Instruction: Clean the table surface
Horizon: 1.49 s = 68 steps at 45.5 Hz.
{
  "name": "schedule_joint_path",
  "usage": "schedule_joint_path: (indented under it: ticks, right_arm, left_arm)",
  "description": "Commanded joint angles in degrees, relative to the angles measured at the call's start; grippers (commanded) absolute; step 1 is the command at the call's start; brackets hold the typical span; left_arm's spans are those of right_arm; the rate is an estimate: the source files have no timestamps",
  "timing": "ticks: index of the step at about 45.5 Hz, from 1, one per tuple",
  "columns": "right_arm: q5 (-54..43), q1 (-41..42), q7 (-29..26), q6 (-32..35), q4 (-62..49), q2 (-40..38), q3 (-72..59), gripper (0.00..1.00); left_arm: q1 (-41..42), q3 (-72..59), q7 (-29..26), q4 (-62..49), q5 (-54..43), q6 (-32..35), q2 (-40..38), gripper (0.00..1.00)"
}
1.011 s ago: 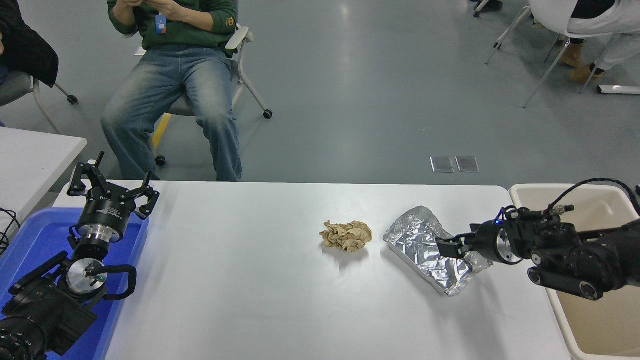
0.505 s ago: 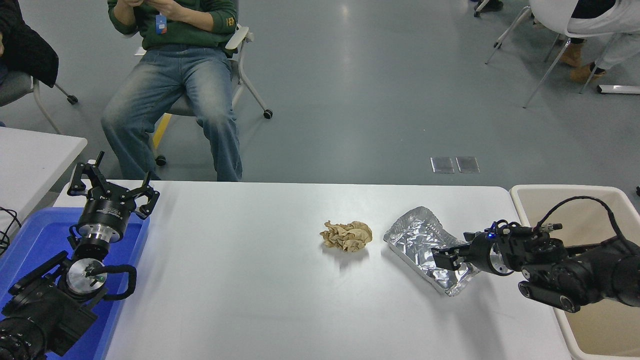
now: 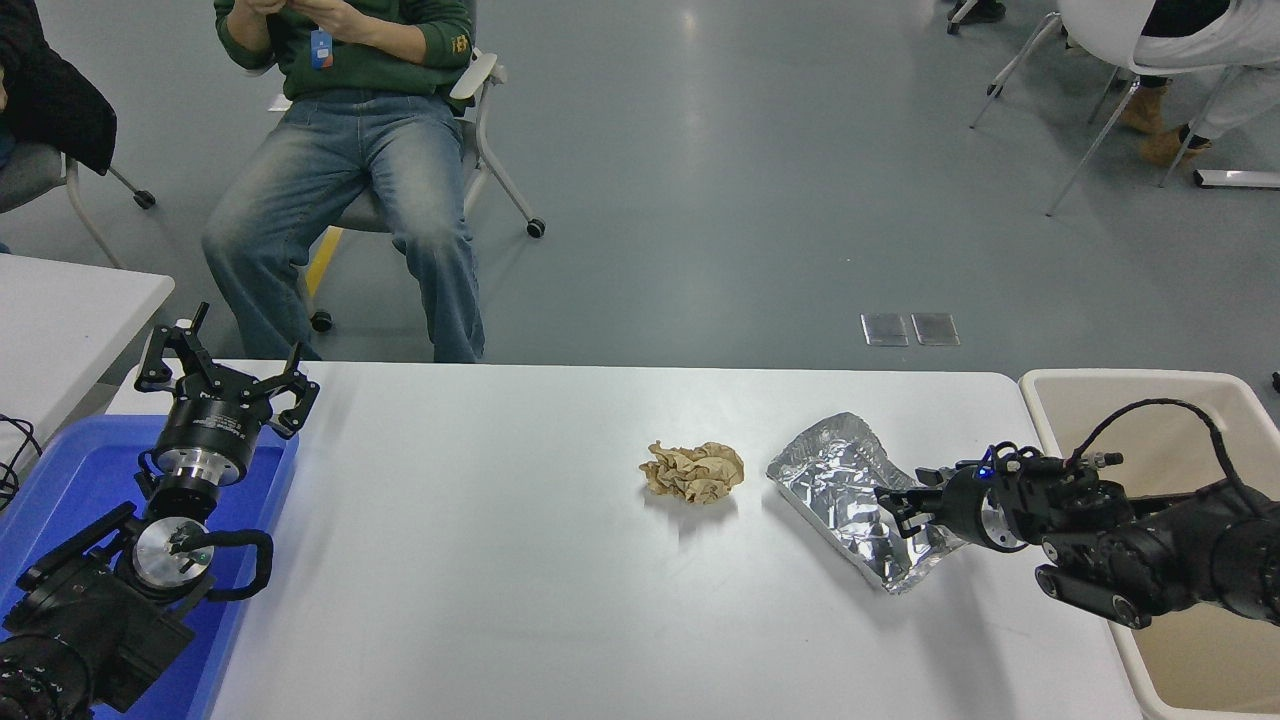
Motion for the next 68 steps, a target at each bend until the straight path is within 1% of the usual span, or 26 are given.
schedule_joint_path:
  ticks: [1, 13, 30, 34, 41, 49, 55, 59, 62, 68]
  right_arm:
    - [0.04, -0.31, 0.04, -0.07, -1.48, 0.08, -0.01, 0.31]
    - [0.04, -0.05, 0.22, 0.02, -1.4, 0.08, -1.86, 0.0]
    - [0.3, 0.57, 3.64, 0.81, -1.22, -0.28, -2.3, 0.0]
    - [0.3, 0.83, 3.91, 1.6, -0.79, -0.63, -2.21, 0.0]
    - [1.0, 2.5, 6.01, 3.45, -0.17, -1.15, -1.51, 0.0]
    - [5.39, 6.37, 8.92, 5.2, 4.4, -4.49, -1.51, 0.0]
    - [5.75, 8.83, 10.58, 6.0, 7.48, -7.65, -1.33, 0.0]
    - [7.24, 10.24, 13.13, 6.26, 8.27, -9.41, -0.63, 0.0]
    - [9.17, 11.11, 15.33, 7.66, 8.27, -10.55, -0.54, 0.0]
    - [10.93, 12.61, 17.44, 9.78, 8.45, -12.66, -0.45, 0.0]
  left_arm:
    - [0.0, 0.0, -0.04, 0.0, -0.03, 0.0, 0.0, 1.0]
    - [0.0, 0.0, -0.04, 0.0, -0.03, 0.0, 0.0, 1.0]
    - [0.0, 0.0, 0.05, 0.0, -0.03, 0.0, 0.0, 1.0]
    - [0.0, 0.0, -0.04, 0.0, -0.03, 0.0, 0.0, 1.0]
    - [0.0, 0.0, 0.05, 0.0, -0.03, 0.0, 0.0, 1.0]
    - [0.0, 0.0, -0.04, 0.0, -0.03, 0.0, 0.0, 1.0]
    - [0.0, 0.0, 0.05, 0.0, -0.03, 0.0, 0.0, 1.0]
    - [0.0, 0.0, -0.04, 0.0, -0.03, 0.0, 0.0, 1.0]
    - [0.0, 0.0, -0.04, 0.0, -0.03, 0.0, 0.0, 1.0]
    - [0.0, 0.0, -0.04, 0.0, -0.03, 0.0, 0.0, 1.0]
